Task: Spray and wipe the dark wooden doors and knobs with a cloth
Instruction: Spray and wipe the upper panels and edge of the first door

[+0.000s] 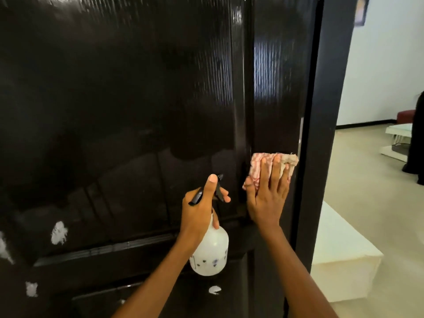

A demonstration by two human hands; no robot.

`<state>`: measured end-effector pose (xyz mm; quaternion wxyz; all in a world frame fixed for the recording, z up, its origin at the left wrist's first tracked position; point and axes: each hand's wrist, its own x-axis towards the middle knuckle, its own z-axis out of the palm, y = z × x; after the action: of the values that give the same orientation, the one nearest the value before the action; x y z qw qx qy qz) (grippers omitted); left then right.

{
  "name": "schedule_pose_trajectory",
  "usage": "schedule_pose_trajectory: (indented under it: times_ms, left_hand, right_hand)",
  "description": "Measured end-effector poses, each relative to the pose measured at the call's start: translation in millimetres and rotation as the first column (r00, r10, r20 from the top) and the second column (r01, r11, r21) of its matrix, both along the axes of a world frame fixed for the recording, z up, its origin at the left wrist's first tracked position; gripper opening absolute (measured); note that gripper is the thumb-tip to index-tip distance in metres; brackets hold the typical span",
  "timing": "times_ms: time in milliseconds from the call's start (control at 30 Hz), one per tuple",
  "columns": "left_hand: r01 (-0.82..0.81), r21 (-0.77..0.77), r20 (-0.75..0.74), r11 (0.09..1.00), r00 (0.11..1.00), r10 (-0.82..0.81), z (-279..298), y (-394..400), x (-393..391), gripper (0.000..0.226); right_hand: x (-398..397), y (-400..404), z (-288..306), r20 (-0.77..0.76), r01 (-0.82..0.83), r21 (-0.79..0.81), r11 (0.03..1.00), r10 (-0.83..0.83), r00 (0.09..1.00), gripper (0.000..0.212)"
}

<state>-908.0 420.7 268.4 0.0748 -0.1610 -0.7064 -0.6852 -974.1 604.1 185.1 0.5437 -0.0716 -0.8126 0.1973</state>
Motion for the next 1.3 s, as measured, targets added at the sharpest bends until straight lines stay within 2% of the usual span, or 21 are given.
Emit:
schedule_pose_trajectory:
  times_ms: [233, 400, 500, 600, 767, 900, 1067, 1133, 1233, 1300]
  left_hand:
    - [-0.005, 0.114, -0.081, 0.993, 0.997, 0.014, -101, -2, -11, 0.069]
    - [-0.013, 0.214, -0.079, 0.977, 0.996, 0.031, -151, -14, -11, 0.072]
    - [-0.013, 0.222, -0.081, 0.975, 0.996, 0.032, -151, -20, 0, 0.072]
    - [-0.025, 0.223, -0.097, 0.975, 0.994, 0.048, -127, -25, 8, 0.074]
    - [-0.115, 0.25, -0.094, 0.962, 0.985, 0.142, -119, -35, 12, 0.076]
    - [-0.111, 0.255, -0.086, 0.961, 0.987, 0.136, -127, -47, 11, 0.074]
    - [-0.114, 0.261, -0.147, 0.959, 0.977, 0.156, -118, -55, 19, 0.073]
    - [-0.133, 0.263, -0.172, 0.956, 0.968, 0.183, -116, -57, 21, 0.074]
    - [-0.17, 0.246, -0.179, 0.954, 0.96, 0.217, -122, -64, 23, 0.074]
    - [-0.18, 0.233, -0.185, 0.956, 0.957, 0.225, -125, -68, 24, 0.073]
  right_hand:
    - [-21, 18, -46, -0.167, 0.001, 0.077, 0.997, 0.012, 0.986, 0.065]
    - [-18, 29, -112, -0.118, 0.009, 0.038, 0.999, -0.004, 0.993, 0.065]
    - [-13, 32, -133, -0.097, 0.033, 0.006, 0.999, -0.033, 0.995, 0.067]
    - [-9, 24, -121, -0.112, -0.011, -0.07, 0.997, 0.003, 0.994, 0.065]
    - [-9, 26, -122, -0.191, -0.07, 0.009, 0.998, 0.07, 0.979, 0.061]
    - [-14, 22, -125, -0.205, -0.076, -0.015, 0.997, 0.071, 0.976, 0.061]
    - [-15, 2, -85, -0.181, -0.077, -0.092, 0.993, 0.059, 0.982, 0.061]
    - [-15, -14, -56, -0.201, -0.092, 0.003, 0.996, 0.091, 0.975, 0.061]
    - [-17, -57, -25, -0.225, -0.085, 0.241, 0.967, 0.141, 0.964, 0.057]
    - [-19, -81, -19, -0.23, -0.067, 0.308, 0.949, 0.143, 0.963, 0.057]
